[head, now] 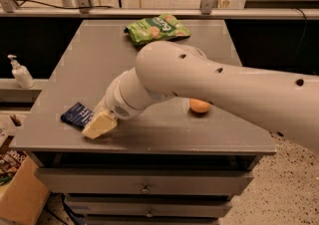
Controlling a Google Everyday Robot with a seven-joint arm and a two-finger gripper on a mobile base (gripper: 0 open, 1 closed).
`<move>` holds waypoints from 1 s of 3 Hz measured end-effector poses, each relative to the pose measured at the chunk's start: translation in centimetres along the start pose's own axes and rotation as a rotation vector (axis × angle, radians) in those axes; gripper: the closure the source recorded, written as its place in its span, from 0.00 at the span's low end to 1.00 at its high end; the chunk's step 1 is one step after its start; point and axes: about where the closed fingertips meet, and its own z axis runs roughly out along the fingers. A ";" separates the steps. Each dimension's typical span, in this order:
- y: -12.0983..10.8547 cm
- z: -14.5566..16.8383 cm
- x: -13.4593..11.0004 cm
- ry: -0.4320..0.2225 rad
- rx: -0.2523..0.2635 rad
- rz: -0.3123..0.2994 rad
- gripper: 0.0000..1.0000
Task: Move rxbar blueberry near green rice chip bag
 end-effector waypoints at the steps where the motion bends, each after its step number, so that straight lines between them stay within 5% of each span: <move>1: 0.0 0.0 0.0 0.000 0.000 0.000 1.00; 3: 0.0 0.0 0.0 -0.001 0.001 0.000 1.00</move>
Offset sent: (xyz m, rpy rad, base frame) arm 0.0445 -0.0093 0.0246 0.0831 -0.0823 -0.0842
